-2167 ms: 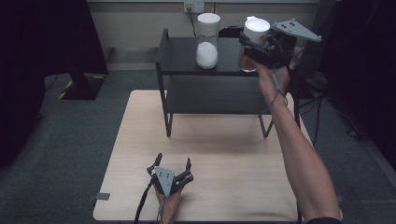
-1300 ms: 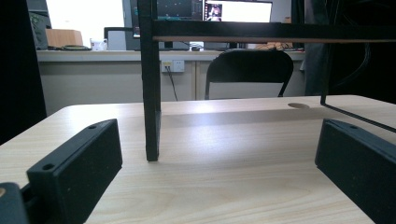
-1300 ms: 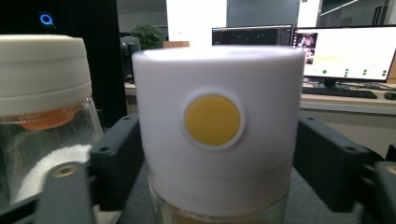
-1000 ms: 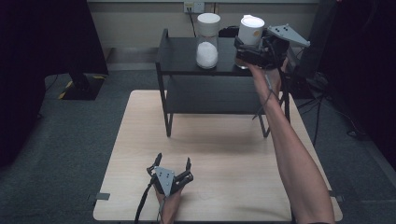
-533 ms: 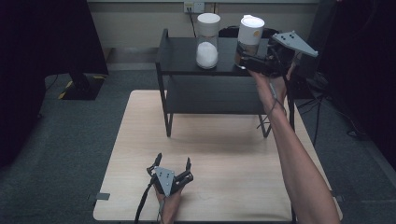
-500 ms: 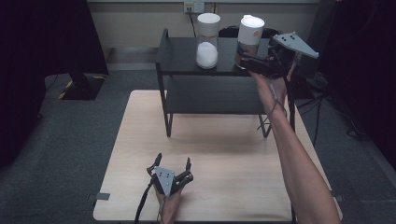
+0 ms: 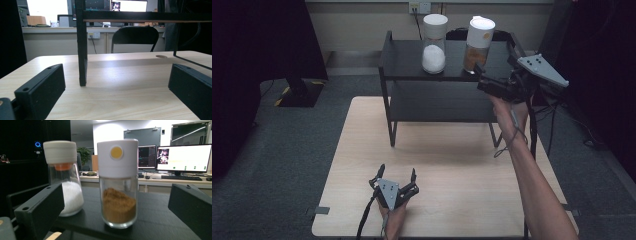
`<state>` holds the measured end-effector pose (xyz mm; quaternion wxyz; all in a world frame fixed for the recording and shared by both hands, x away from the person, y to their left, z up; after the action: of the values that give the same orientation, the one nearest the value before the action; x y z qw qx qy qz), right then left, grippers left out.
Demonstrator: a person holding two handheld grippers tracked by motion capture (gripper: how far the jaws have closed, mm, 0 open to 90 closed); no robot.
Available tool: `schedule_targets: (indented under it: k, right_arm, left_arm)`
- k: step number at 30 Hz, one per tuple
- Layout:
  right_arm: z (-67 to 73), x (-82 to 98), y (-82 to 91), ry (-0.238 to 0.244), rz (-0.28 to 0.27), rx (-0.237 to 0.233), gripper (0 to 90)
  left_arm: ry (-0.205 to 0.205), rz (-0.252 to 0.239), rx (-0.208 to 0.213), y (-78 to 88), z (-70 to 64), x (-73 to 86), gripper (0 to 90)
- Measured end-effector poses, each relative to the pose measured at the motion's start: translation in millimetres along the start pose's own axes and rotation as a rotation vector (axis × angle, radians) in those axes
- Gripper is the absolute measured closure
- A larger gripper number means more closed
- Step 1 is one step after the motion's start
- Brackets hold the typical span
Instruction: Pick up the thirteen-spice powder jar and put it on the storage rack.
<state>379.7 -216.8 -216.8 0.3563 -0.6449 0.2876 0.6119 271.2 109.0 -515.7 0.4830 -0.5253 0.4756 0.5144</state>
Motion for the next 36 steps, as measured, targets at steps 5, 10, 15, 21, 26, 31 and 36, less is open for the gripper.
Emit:
schedule_targets:
  k: [5,10,15,21,26,31,36]
  right_arm:
    - [1.7,9.9,14.3,0.024,-0.006,0.008,0.0]
    - [3.4,18.6,25.4,0.021,-0.012,0.007,0.0]
    - [5.5,25.2,33.9,0.020,-0.004,0.003,0.0]
    - [7.5,30.5,44.5,0.037,-0.011,0.007,0.0]
    - [9.5,35.1,52.1,0.049,-0.018,0.013,0.0]
    - [12.1,44.0,59.3,0.059,-0.016,0.019,0.0]
    - [15.5,54.3,65.6,0.066,-0.023,0.026,0.0]
  left_arm:
    - [-0.001,0.000,-0.001,0.0,-0.1,-0.1,0.3]
    - [0.000,0.000,-0.001,0.1,-0.1,0.0,0.4]
    - [0.001,0.000,0.003,0.0,0.3,0.1,0.7]
    - [0.003,-0.001,0.002,0.0,0.3,0.1,0.2]
    - [0.003,-0.001,0.002,0.0,0.3,0.2,0.2]
    - [0.004,-0.001,0.000,0.0,0.2,0.2,0.3]
    - [0.003,-0.001,-0.002,0.1,0.1,0.1,0.4]
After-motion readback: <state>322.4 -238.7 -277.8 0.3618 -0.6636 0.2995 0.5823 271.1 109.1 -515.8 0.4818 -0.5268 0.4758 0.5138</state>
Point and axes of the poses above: each handheld gripper's, and its own axes: y roughly backward along the jaws, x roughly out of its underside, z roughly to its left, the point moved 9 cm from there along -y, roughly forward along the jaws, and after that the axes turned 14 degrees about -x, right-handed, at the moved point
